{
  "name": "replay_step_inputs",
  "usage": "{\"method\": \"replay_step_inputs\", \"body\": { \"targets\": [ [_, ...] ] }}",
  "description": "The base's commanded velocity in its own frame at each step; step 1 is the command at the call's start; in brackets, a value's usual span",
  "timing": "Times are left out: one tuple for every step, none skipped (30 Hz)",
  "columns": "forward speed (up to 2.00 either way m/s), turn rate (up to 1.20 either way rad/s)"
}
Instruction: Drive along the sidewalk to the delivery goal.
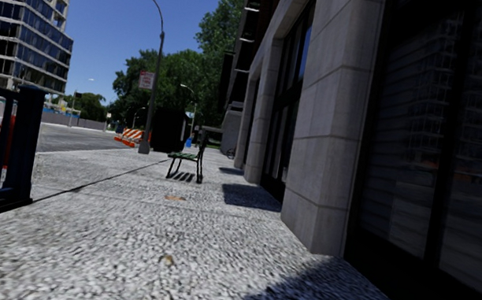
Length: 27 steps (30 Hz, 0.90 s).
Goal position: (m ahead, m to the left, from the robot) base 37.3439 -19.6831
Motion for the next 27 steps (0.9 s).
{"method": "replay_step_inputs", "body": {
  "targets": [
    [2.0,0.39],
    [2.0,0.39],
    [2.0,0.0],
    [2.0,0.0],
    [2.0,0.0],
    [2.0,0.0],
    [2.0,0.0],
    [2.0,0.0],
    [2.0,0.0],
    [2.0,0.0],
    [2.0,0.0],
    [2.0,0.0],
    [2.0,0.0],
    [2.0,0.0],
    [2.0,0.0],
    [2.0,0.0],
    [2.0,0.0],
    [2.0,0.0],
    [2.0,0.0],
    [2.0,0.0],
    [2.0,0.0],
    [2.0,0.0],
    [2.0,0.0],
    [2.0,0.0],
    [2.0,0.0],
    [2.0,0.0],
    [2.0,0.0]
  ]
}}
